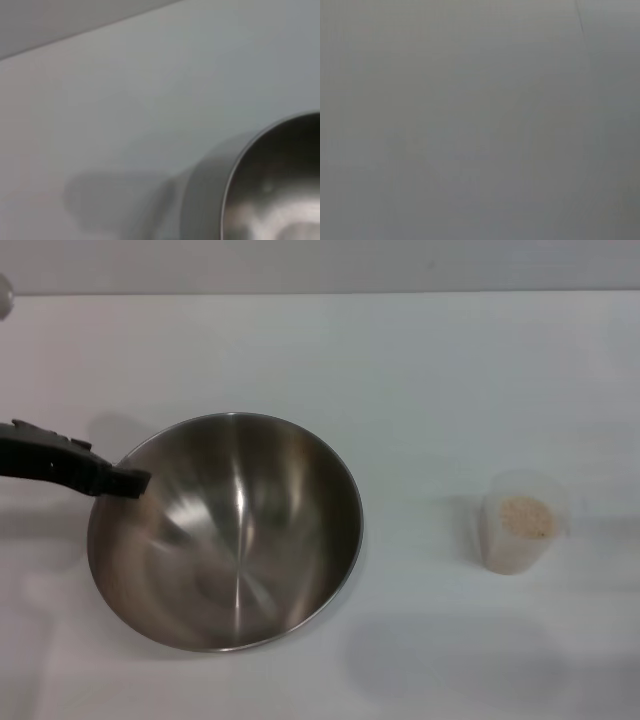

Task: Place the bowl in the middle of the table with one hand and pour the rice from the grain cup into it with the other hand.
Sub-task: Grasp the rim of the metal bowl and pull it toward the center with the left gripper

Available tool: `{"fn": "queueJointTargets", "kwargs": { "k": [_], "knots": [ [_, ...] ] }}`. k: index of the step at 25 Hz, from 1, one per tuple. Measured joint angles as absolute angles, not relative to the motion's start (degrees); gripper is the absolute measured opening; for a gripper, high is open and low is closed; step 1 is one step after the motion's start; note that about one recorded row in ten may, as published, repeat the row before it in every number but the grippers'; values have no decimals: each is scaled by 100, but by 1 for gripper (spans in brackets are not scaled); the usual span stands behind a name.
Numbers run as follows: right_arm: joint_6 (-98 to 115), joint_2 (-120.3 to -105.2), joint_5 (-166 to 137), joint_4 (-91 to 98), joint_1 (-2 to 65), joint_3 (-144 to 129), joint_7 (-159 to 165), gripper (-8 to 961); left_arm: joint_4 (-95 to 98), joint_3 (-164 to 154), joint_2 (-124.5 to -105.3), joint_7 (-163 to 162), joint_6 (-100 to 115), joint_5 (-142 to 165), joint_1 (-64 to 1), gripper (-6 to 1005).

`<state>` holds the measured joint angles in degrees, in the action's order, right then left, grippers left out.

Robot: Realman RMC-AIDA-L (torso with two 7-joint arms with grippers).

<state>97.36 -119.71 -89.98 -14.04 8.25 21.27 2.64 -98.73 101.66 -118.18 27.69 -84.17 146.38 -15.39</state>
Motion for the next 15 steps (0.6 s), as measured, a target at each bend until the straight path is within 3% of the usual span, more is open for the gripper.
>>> {"fn": "queueJointTargets", "kwargs": {
  "k": [15],
  "knots": [
    [9729, -11971, -9018, -1407, 827, 2124, 264, 820, -9427, 10030, -11822, 2768, -8293, 14899, -1589, 804]
  ]
}}
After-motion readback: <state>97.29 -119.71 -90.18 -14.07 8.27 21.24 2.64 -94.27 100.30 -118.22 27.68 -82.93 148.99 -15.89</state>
